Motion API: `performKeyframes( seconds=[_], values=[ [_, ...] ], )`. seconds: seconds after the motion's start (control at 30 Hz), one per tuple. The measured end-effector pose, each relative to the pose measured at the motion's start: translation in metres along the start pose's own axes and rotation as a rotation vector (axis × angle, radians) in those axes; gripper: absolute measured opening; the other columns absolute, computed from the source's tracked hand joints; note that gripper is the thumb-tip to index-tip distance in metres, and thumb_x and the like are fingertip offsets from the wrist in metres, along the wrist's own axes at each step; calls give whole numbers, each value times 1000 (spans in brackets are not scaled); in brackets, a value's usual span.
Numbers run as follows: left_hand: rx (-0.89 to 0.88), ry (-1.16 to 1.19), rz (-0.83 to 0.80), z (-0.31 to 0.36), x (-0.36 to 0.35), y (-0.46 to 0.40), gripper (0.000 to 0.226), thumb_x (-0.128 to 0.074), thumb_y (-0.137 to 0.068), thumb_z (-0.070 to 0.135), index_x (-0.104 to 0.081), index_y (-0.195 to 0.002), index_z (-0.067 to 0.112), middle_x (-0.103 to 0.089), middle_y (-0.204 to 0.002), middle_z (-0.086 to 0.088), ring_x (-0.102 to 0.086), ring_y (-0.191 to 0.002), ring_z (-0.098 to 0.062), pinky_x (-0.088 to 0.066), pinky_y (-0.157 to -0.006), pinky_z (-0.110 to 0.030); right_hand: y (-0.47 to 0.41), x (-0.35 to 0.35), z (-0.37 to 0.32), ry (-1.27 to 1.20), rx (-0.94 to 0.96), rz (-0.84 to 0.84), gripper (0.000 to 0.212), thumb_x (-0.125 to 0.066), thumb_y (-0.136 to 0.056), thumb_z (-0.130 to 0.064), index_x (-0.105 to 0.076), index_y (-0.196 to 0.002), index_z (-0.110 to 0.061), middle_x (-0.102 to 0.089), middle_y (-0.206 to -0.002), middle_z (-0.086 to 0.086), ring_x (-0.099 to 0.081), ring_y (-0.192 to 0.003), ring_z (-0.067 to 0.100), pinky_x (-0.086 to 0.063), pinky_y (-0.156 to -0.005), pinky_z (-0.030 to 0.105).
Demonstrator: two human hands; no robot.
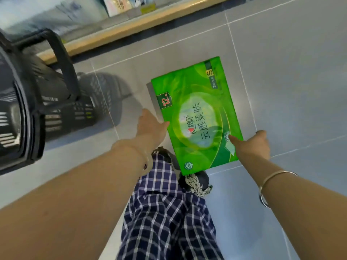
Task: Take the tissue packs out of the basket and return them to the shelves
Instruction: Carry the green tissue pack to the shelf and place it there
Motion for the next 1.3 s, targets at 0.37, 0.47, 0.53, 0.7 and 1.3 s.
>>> performKeyframes(
  seconds=[0.37,0.47,0.53,0.7,1.3],
  values=[
    [535,514,179,-72,-70,38,64,-63,-87,25,-32,-133,-7,-48,-136,-23,-50,-120,-33,-40,-97,-34,-42,-16,-131,387,533,-42,80,-70,-76,-45,-31,-137,-10,-43,-139,12,-38,-130,33,-38,-99,47],
    [741,660,228,-85,-120,45,72,-62,-87,30,-30,-137,-10,-43,-141,-24,-45,-129,-36,-37,-105,-38,-57,-26,-157,531,697,-8,89,-71,-73,-49,-27,-141,-13,-41,-142,10,-36,-133,31,-36,-101,47],
    [862,732,203,-91,-158,50,74,-53,-88,46,-36,-138,-6,-43,-141,-23,-46,-128,-37,-39,-107,-40,-65,-38,-169,601,813,-15,94,-70,-72,-52,-24,-144,-13,-38,-145,10,-34,-134,31,-34,-103,47],
    [1140,1020,337,-118,-235,49,66,-44,-94,41,-15,-150,21,-46,-138,-19,-49,-126,-33,-39,-108,-39,-85,-93,-191,754,1006,-23,106,-70,-67,-60,-20,-146,-10,-30,-152,9,-27,-141,27,-26,-112,49],
    [841,1436,590,-161,-219,-44,66,-21,-85,72,-59,-108,24,-61,-114,-3,-57,-103,-27,-42,-100,-41,-191,-106,-241,728,876,-62,88,-37,-67,-86,-59,-98,-6,-58,-119,25,-55,-100,37,-43,-88,38]
  ],
)
Point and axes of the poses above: each hand's wrist, its own y-axis away from the middle knuckle, its own x-axis out of the back of the hand, z = x × y, the point moved 7 cm from there along -y, towards the middle knuckle
